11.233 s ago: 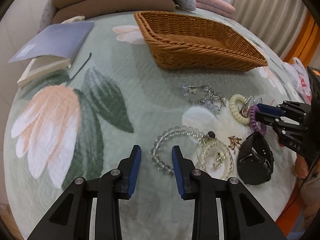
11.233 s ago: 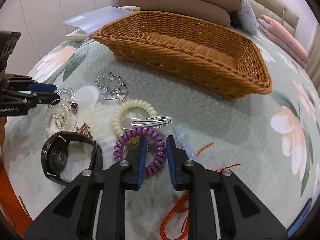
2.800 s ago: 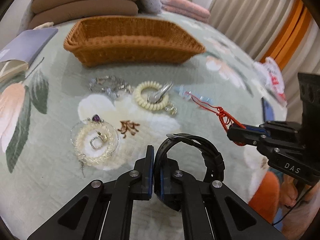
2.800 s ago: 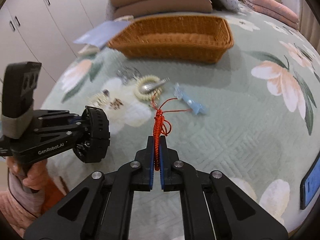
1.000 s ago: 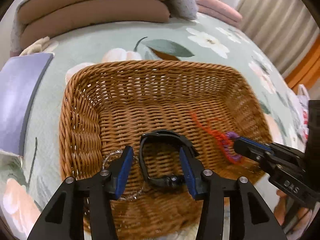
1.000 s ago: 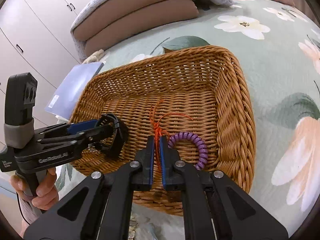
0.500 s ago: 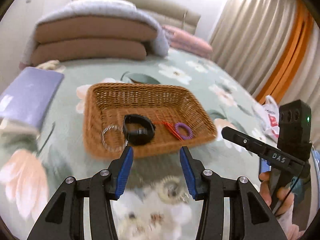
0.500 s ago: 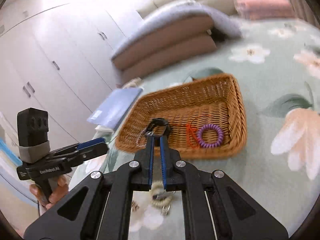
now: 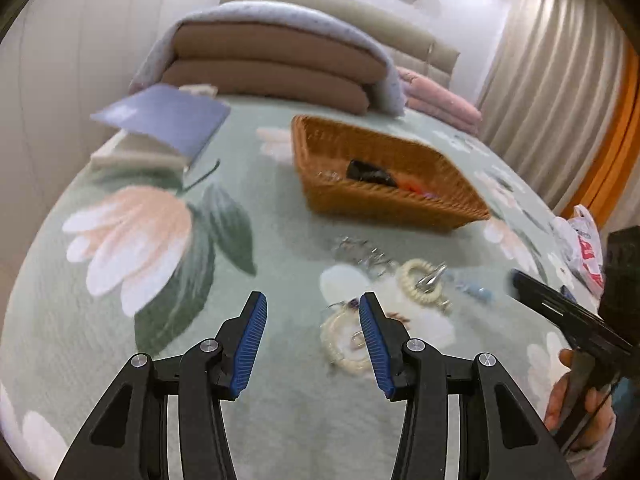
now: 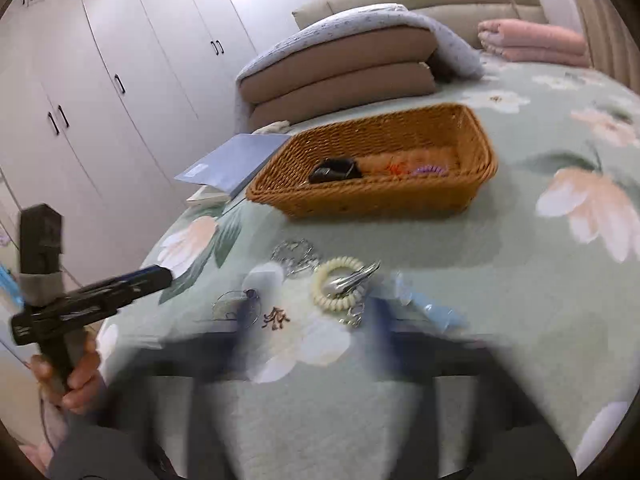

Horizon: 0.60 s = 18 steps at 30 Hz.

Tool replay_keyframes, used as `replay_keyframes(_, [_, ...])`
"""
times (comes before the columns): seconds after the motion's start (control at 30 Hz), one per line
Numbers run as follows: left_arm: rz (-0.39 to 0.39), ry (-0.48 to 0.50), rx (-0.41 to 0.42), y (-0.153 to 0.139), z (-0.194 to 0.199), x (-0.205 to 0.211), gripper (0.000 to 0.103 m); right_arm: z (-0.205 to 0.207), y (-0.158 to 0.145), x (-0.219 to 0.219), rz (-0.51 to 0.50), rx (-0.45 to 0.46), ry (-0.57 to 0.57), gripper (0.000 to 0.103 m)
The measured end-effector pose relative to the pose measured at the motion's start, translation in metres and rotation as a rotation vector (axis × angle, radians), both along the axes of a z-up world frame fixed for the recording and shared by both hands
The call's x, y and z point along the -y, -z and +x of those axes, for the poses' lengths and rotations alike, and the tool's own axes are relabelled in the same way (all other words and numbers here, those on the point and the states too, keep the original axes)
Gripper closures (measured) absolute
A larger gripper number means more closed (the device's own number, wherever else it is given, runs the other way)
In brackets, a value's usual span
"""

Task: Organize jewelry
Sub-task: 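Withdraw both tools from the basket back toward the remaining jewelry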

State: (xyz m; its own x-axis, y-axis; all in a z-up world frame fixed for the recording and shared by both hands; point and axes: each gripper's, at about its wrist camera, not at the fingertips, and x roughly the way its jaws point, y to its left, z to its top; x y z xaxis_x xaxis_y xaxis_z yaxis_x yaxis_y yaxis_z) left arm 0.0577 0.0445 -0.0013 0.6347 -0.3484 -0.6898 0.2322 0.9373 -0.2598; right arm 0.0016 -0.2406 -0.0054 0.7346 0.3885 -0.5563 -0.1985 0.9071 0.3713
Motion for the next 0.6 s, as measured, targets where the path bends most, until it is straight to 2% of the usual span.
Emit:
replay_keyframes(0.13, [-0.01,-0.002,-0.03,0.011,-0.002,-0.004,0.053,-0.005,0.008,0.0,0.045,-0.003,-0.019,0.0])
replay_keyframes(0.2, [0.008,0.001,-0.023,0.012,-0.003,0.0,0.053,-0.004,0.005,0.002,-0.035,0.015,0.04,0.0])
replay_keyframes(0.27, [0.004,0.006,-0.034,0.015,0.0,0.0,0.053,-0.002,0.005,-0.001,-0.203,0.001,0.136,0.0])
replay_keyframes(0.33, [-0.015,0.013,-0.063,0.021,0.005,0.0,0.053,-0.003,0.007,-0.002,-0.297,-0.01,0.231,0.0])
replay_keyframes(0.37, [-0.021,0.014,-0.073,0.023,0.007,0.0,0.053,-0.005,0.01,-0.001,-0.312,-0.015,0.261,0.0])
replay_keyframes(0.5, [-0.045,0.016,-0.107,0.031,0.012,-0.001,0.053,0.0,0.021,0.009,-0.288,-0.078,0.247,0.001])
replay_keyframes(0.6, [-0.045,0.013,-0.112,0.032,0.013,0.0,0.053,0.005,0.029,0.015,-0.324,-0.114,0.282,0.001])
